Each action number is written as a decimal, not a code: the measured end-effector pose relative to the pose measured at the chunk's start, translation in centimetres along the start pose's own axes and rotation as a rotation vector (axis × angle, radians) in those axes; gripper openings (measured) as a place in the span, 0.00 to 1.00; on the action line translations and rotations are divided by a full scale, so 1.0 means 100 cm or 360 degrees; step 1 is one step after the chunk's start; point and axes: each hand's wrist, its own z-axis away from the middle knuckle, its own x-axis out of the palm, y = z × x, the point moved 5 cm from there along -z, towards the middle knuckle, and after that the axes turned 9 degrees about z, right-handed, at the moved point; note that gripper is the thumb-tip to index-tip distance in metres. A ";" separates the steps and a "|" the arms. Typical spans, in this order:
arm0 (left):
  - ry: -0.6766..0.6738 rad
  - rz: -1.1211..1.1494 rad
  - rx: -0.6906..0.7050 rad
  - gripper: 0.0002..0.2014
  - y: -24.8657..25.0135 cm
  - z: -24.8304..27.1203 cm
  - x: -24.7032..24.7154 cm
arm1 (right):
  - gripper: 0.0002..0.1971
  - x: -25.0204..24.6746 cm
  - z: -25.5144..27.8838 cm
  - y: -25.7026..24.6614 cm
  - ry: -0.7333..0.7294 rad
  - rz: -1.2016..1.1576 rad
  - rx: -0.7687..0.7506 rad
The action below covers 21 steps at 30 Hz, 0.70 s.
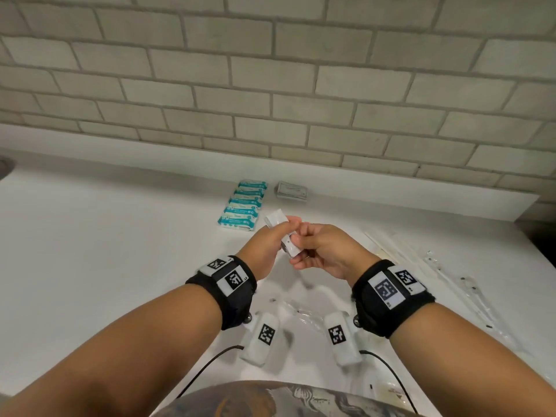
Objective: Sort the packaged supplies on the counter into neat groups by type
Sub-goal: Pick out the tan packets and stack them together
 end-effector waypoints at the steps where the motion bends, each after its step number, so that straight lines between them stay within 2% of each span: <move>1: -0.0029 -0.0145 -0.0094 0.14 -0.007 -0.003 -0.007 | 0.02 -0.004 -0.004 0.005 0.0010 0.0112 0.0049; 3: 0.0040 -0.0446 -0.0282 0.32 -0.021 -0.010 -0.030 | 0.02 -0.014 -0.014 0.020 0.0012 0.0352 0.0190; 4: 0.0097 -0.0629 -0.0315 0.35 -0.024 -0.012 -0.040 | 0.02 -0.018 -0.018 0.030 -0.0004 0.0468 0.0280; 6: 0.0054 -0.1051 -0.0288 0.35 -0.025 -0.016 -0.050 | 0.03 -0.024 -0.025 0.048 -0.0062 0.0667 0.0449; 9: -0.0295 -0.1785 -0.0213 0.33 -0.029 -0.019 -0.041 | 0.04 -0.027 -0.037 0.066 -0.0094 0.0869 0.0572; 11: -0.0537 -0.2153 -0.0126 0.29 -0.037 -0.022 -0.033 | 0.05 -0.027 -0.045 0.069 -0.0084 0.0918 0.0613; 17: -0.0630 -0.2419 -0.0037 0.28 -0.041 -0.033 -0.028 | 0.17 -0.031 -0.056 0.068 -0.0110 0.1275 0.0784; 21: -0.0618 -0.2393 0.0005 0.28 -0.045 -0.033 -0.030 | 0.20 -0.038 -0.048 0.058 0.0111 0.1705 0.0380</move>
